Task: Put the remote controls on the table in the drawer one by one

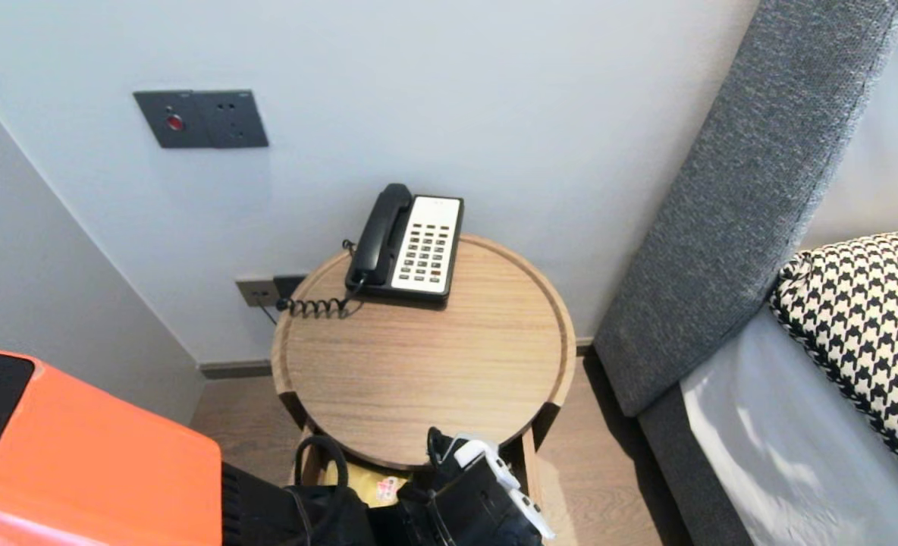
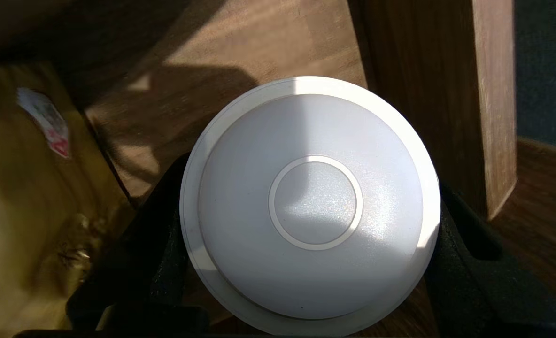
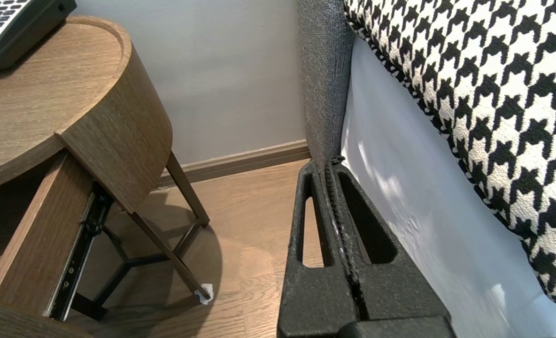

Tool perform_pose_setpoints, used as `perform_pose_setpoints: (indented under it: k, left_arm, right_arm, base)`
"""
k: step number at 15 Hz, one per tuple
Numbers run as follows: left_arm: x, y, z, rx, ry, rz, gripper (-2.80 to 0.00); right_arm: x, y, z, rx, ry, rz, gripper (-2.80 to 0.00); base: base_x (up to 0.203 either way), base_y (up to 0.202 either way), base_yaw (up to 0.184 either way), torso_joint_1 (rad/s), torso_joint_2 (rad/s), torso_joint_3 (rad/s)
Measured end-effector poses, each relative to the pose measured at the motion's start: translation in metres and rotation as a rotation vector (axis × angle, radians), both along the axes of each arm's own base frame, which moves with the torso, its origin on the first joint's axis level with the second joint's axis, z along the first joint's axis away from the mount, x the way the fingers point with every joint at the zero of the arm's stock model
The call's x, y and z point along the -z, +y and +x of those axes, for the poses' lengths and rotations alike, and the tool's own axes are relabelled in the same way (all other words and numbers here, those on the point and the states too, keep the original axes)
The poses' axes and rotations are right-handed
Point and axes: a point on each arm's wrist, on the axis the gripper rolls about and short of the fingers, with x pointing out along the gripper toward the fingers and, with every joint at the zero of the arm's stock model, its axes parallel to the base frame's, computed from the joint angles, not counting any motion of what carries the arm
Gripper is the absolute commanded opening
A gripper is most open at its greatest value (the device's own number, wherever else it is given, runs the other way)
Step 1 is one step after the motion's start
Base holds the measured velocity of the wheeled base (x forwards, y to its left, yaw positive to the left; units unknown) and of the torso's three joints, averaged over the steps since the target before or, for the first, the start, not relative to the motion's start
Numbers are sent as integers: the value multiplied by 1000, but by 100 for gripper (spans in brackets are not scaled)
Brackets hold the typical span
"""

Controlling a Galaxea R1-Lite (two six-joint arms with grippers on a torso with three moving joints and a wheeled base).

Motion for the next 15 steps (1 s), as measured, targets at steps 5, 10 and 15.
perform_pose_setpoints:
  k: [5,10,15]
  left_arm:
    - [6,0,-1,4,9,9,-280]
    - [8,2,2,-1,14,16,-280]
    - [9,2,9,-16,14,15,-280]
  right_arm:
    - [0,0,0,0,0,0,-280]
    - [0,0,0,0,0,0,-280]
    - [0,0,0,1,0,0,-280]
  base:
    - [0,0,0,0,0,0]
    - [0,0,0,0,0,0]
    - [0,0,0,0,0,0]
